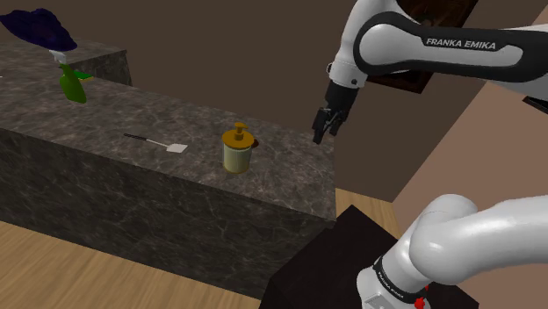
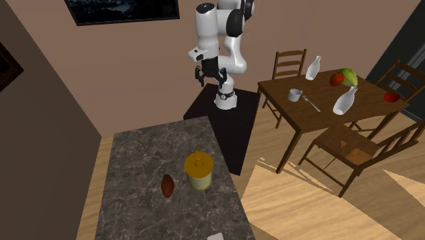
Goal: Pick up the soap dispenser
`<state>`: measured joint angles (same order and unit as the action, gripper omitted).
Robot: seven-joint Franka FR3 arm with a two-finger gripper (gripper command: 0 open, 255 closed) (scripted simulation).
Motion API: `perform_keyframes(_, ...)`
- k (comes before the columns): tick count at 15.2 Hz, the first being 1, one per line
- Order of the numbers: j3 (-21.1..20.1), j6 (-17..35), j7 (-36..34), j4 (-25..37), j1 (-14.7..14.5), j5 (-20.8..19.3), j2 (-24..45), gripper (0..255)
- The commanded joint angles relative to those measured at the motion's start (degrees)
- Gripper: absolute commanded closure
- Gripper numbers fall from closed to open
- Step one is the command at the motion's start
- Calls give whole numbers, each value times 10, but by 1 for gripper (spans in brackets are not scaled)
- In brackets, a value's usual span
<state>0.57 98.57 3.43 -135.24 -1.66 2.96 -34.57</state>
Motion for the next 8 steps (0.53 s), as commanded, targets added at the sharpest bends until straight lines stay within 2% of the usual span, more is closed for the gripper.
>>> perform_keyframes(1,-3,28,-3,17,-1,2,43,0)
perform_keyframes(8,-15,96,-20,111,-7,8,197,0)
